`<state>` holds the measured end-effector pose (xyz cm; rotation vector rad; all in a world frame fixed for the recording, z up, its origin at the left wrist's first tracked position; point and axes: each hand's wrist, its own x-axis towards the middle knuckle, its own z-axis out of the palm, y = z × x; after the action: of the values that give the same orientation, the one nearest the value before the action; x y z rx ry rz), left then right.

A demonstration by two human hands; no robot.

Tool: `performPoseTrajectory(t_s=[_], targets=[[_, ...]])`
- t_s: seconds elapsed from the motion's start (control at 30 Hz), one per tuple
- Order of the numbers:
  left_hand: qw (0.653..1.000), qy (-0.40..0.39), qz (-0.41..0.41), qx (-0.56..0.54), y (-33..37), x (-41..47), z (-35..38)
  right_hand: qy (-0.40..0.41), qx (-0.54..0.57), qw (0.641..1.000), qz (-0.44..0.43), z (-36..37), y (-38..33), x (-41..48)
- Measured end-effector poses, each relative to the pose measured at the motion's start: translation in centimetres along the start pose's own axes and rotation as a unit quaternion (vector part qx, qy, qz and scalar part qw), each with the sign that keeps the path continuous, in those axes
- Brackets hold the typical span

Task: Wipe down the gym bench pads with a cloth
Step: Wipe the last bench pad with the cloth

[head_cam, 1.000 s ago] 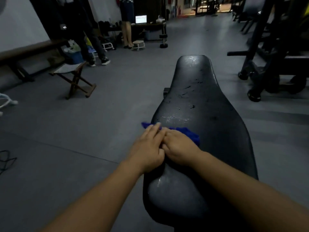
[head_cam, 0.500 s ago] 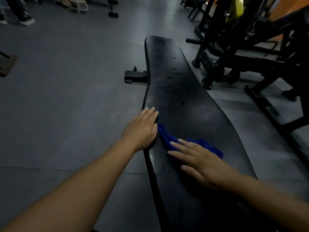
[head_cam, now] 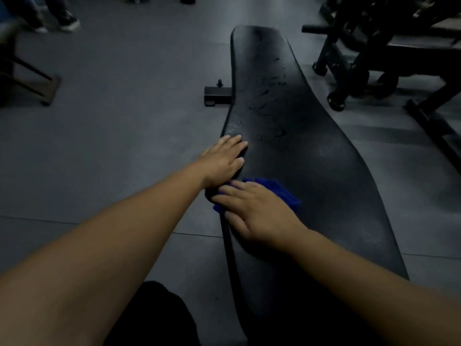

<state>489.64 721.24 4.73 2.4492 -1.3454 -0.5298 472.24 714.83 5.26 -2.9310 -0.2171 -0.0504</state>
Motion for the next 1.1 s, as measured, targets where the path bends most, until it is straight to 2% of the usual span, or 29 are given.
performPoseTrajectory(t_s=[0.1,0.17,0.27,0.33,0.37,0.4,0.47,0.53,0.57,0.63,0.73,0.8,0.9,0.97,1.03,1.1], targets=[[0.996,-0.029,-0.023,-0.078,0.9,-0.7,-1.5,-0.018,0.035,0.998,-0.058,0.0,0.7,-2.6],[0.988,0.031,-0.029,-0.148,2.6,-3.1,-0.6,0.008,0.071,0.996,-0.056,-0.6,2.4,-2.8],[0.953,0.174,-0.076,-0.238,5.4,-7.8,2.3,0.074,0.211,0.975,0.008,-2.1,3.1,-1.3],[0.942,0.198,-0.109,-0.251,6.7,-9.8,3.4,0.098,0.338,0.933,0.079,-3.3,3.8,-1.6],[0.948,0.202,-0.123,-0.212,7.4,-10.2,3.6,0.123,0.370,0.914,0.111,-4.0,4.9,-2.4],[0.956,0.212,-0.132,-0.156,7.9,-9.9,3.7,0.147,0.359,0.912,0.132,-4.7,6.2,-3.6],[0.968,0.199,-0.140,-0.052,10.0,-8.4,3.7,0.135,0.250,0.942,0.177,-5.2,9.6,-6.3],[0.980,0.118,-0.154,0.035,12.5,-7.0,4.7,0.047,0.077,0.975,0.203,-4.7,12.3,-8.6],[0.981,0.084,-0.158,0.080,13.5,-7.1,5.5,0.002,0.017,0.978,0.206,-4.1,13.2,-9.4],[0.976,0.075,-0.163,0.123,14.5,-9.1,6.9,-0.035,-0.032,0.978,0.205,-3.3,13.7,-10.1],[0.972,0.087,-0.191,0.110,14.9,-15.4,9.2,-0.010,-0.034,0.980,0.195,-3.2,13.7,-10.2],[0.962,0.096,-0.229,0.113,14.1,-16.1,9.2,0.007,-0.034,0.980,0.196,-3.0,13.5,-10.1],[0.946,0.134,-0.288,0.068,11.5,-9.0,6.5,0.020,-0.020,0.981,0.193,-2.9,13.5,-10.3],[0.940,0.129,-0.308,0.068,11.2,-4.0,4.3,0.035,-0.009,0.981,0.190,-3.0,13.8,-10.2],[0.948,0.107,-0.268,0.132,12.6,-2.6,5.2,0.064,0.022,0.979,0.194,-3.0,13.7,-10.5],[0.974,0.093,-0.146,0.149,15.2,-5.4,7.6,0.128,0.069,0.966,0.213,-2.9,13.8,-10.7]])
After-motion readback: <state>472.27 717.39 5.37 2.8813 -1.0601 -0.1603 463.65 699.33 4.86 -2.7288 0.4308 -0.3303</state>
